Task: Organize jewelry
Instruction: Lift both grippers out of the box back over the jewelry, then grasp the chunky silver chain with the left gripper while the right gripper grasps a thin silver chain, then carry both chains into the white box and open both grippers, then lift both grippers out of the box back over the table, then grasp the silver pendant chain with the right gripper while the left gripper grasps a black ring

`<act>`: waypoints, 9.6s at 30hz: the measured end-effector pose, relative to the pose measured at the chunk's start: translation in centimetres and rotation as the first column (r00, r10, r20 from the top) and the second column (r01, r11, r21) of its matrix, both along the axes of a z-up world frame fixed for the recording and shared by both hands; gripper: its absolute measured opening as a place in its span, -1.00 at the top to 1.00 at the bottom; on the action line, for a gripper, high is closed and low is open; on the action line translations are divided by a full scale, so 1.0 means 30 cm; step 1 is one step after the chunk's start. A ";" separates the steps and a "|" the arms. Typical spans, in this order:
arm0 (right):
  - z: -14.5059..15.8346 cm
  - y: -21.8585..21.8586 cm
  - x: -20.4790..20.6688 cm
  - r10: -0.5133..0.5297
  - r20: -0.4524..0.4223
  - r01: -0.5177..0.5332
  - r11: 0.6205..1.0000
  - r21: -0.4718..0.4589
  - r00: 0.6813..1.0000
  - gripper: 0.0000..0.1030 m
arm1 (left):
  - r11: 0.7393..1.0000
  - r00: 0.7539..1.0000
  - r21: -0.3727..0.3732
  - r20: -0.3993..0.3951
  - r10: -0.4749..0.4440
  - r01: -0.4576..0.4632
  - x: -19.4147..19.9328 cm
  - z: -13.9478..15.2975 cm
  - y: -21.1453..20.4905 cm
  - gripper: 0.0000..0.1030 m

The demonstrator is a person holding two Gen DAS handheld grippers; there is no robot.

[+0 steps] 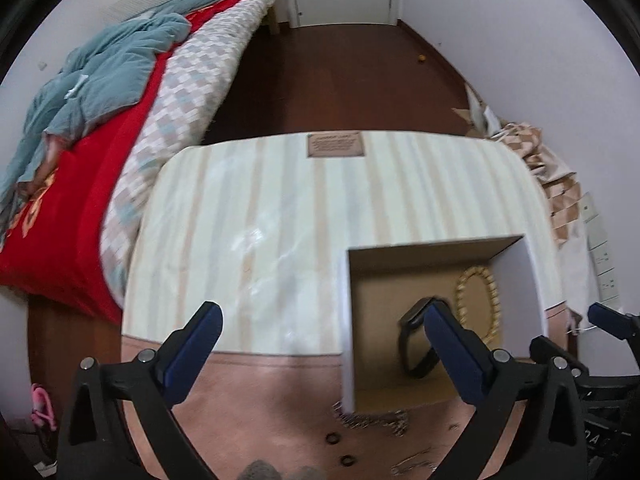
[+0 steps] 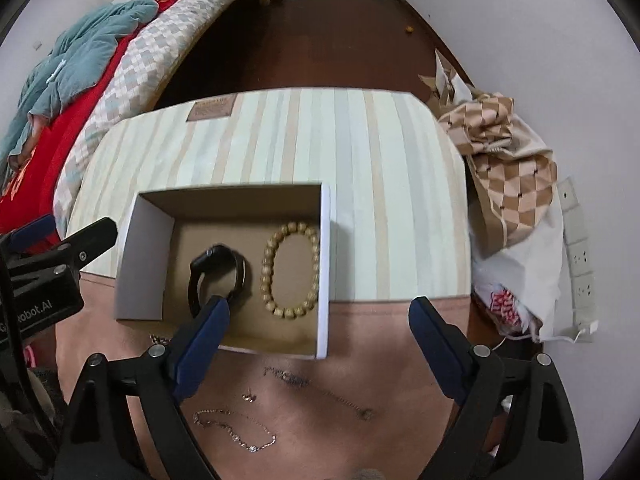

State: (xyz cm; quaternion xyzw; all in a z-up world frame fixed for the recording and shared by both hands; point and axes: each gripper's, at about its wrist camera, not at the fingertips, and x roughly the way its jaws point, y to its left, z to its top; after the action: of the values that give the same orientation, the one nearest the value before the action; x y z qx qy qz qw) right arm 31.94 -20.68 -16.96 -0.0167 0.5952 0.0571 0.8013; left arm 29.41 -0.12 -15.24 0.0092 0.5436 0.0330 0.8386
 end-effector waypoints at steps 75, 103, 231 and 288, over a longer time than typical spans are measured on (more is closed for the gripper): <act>-0.178 0.013 -0.573 -0.148 0.115 0.138 0.986 0.094 0.982 0.97 | 0.986 0.993 0.118 0.003 0.121 -0.120 -0.459 -0.189 0.168 -1.00; -0.198 -0.223 -0.506 -0.307 0.105 0.293 0.947 0.134 0.946 0.97 | 0.979 0.973 0.008 -0.116 -0.200 0.202 -0.273 -0.335 -0.295 0.38; 0.026 -0.211 -0.499 -0.251 0.127 0.239 0.965 0.102 0.959 -0.95 | 0.975 0.974 0.110 0.143 0.176 -0.192 -0.519 -0.021 0.119 -0.99; -0.250 -0.225 -0.527 -0.237 0.263 0.222 0.971 0.086 0.935 0.77 | 0.997 0.997 -0.007 -0.006 -0.071 0.071 -0.486 -0.328 -0.149 0.81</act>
State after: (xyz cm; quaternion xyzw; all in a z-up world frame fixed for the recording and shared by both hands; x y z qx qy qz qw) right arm 16.13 -27.43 -24.44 0.0674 0.4759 -0.0235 0.8766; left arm 14.84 -4.59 -25.10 0.0259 0.5458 0.0012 0.8375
